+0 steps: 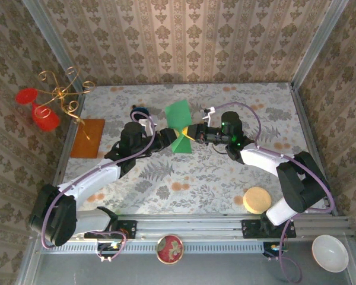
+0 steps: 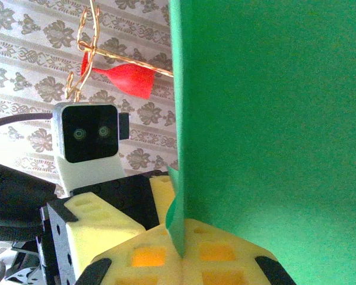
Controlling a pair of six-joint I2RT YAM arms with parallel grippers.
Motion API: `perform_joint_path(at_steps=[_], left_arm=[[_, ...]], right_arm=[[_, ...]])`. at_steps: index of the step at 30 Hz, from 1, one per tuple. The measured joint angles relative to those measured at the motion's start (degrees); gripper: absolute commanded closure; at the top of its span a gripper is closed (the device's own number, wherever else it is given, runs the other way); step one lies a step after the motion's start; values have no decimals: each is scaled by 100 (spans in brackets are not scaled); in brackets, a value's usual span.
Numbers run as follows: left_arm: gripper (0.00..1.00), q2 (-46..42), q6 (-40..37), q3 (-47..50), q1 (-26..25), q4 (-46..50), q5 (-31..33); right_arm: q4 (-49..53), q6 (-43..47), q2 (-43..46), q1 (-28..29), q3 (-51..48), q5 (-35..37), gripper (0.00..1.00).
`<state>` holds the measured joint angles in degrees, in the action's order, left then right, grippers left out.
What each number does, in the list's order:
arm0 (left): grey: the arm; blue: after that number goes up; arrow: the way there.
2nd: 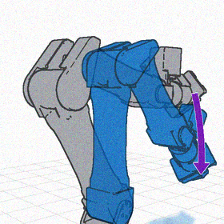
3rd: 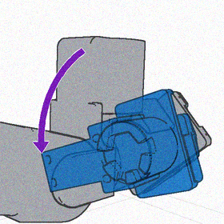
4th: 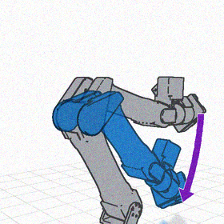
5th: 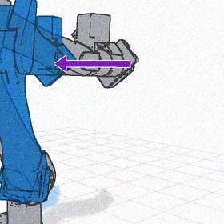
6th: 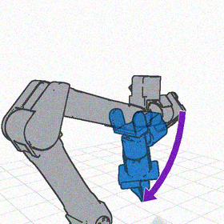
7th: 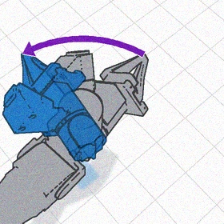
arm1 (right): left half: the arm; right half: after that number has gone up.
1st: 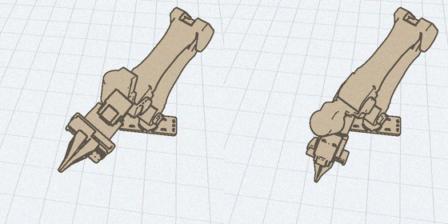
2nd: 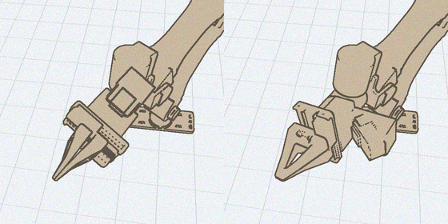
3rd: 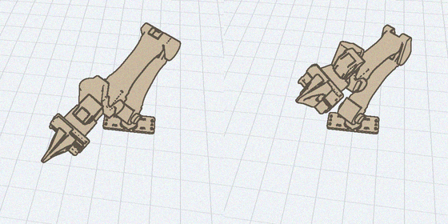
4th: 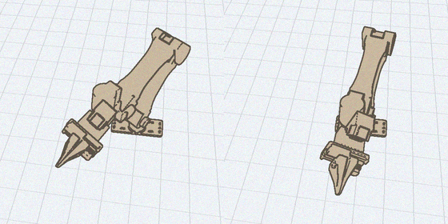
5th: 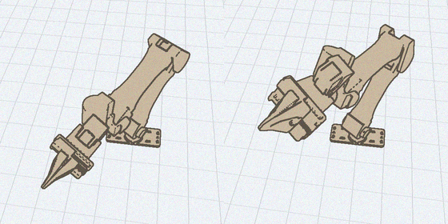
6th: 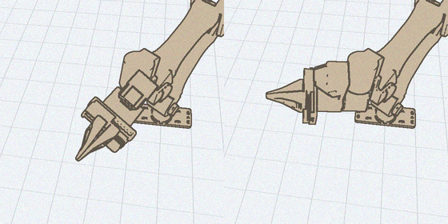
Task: Fold a paper plane with a square sheet of paper (pick it up from the middle)
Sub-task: Turn over the paper at the center of the table.
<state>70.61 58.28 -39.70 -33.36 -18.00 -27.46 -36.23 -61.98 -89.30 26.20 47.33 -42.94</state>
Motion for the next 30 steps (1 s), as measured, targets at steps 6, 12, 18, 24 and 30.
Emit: perform_joint_path(at_steps=[6, 12, 18, 24, 30], left_arm=[[63, 0, 2, 42, 9, -83, -2], [72, -2, 0, 68, 37, -92, -7], [87, -2, -7, 68, 46, -68, -2], [92, 0, -225, 24, 85, 306, 52], [94, 0, -1165, -564, 48, 1860, 632]], right_arm=[[0, 0, 0, -24, 0, 0, 94], [2, 0, 0, -46, -2, 0, 94], [173, 61, 9, -74, -4, 0, 78], [984, 439, 341, -356, -70, 149, 56], [2310, 1121, 1025, -748, -81, 855, 46]])
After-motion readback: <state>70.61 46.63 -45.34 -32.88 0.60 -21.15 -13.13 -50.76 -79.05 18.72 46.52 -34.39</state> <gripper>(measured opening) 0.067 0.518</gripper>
